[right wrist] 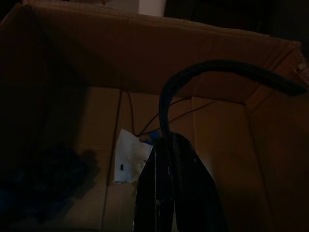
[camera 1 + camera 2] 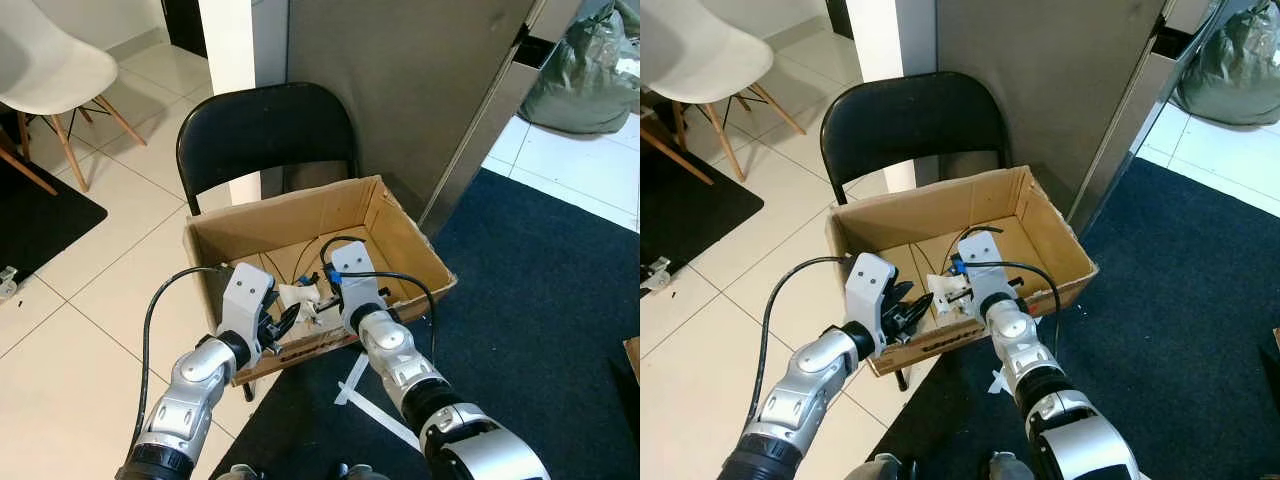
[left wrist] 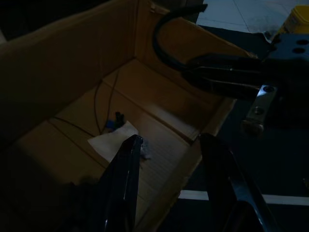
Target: Picking trash to rubbish bin
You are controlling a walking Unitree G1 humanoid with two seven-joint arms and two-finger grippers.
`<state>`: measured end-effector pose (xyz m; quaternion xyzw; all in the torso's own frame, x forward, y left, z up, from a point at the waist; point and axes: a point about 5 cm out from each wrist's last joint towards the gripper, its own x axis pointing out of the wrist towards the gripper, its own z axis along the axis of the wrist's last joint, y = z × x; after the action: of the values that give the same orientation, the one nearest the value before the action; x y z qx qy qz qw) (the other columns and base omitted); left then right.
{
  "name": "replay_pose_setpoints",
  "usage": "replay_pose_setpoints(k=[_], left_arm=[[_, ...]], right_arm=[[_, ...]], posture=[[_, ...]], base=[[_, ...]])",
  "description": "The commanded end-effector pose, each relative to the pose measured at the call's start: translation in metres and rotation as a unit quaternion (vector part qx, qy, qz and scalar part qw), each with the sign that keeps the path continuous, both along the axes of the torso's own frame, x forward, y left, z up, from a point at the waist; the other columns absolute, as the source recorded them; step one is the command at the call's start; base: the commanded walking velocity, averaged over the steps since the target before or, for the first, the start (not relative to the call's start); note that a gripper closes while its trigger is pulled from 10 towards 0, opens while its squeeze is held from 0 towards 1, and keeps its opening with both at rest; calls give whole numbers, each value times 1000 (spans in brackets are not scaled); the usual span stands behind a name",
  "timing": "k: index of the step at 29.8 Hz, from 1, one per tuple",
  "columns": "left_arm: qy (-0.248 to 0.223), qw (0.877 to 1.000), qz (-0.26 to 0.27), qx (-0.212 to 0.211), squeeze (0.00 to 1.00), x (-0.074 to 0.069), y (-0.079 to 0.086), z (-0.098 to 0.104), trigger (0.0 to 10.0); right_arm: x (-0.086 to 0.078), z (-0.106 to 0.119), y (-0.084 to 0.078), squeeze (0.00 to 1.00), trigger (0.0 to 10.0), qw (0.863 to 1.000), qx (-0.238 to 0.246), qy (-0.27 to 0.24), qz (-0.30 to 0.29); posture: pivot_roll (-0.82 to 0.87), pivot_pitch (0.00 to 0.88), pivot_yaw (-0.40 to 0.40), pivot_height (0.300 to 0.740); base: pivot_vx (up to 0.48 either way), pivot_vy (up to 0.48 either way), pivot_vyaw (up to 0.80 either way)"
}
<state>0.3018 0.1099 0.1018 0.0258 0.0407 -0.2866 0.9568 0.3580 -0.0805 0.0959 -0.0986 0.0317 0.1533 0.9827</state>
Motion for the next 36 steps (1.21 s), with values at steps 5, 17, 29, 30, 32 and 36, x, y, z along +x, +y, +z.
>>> replay_pose_setpoints(k=[5, 17, 29, 30, 32, 36], left_arm=[[18, 1000, 12, 13, 0, -6, 5, -9, 10000], [17, 999, 35, 22, 0, -8, 20, -6, 10000], [21, 997, 63, 34, 0, -6, 34, -8, 10000], [21, 997, 62, 34, 0, -5, 34, -8, 10000], [21, 997, 62, 34, 0, -5, 33, -8, 10000], [20, 997, 61, 34, 0, -3, 33, -7, 10000]], right_arm=[[1, 0, -2, 0, 10000, 1000, 7, -2, -17], [6, 2, -13, 0, 10000, 999, -2, 0, -40], [9, 6, -15, 1000, 10000, 999, 38, 9, -35], [9, 7, -15, 1000, 10000, 999, 32, 6, -37], [9, 7, -15, 737, 10000, 999, 29, 5, -42], [9, 6, -16, 0, 10000, 998, 39, 14, -44]], posture=[[31, 245, -2, 740], [40, 240, 2, 740], [44, 238, 3, 740], [44, 237, 4, 740], [43, 235, 6, 740], [45, 228, 7, 740]], base=[[0, 0, 0], [0, 0, 0], [0, 0, 0], [0, 0, 0], [0, 0, 0], [0, 0, 0]])
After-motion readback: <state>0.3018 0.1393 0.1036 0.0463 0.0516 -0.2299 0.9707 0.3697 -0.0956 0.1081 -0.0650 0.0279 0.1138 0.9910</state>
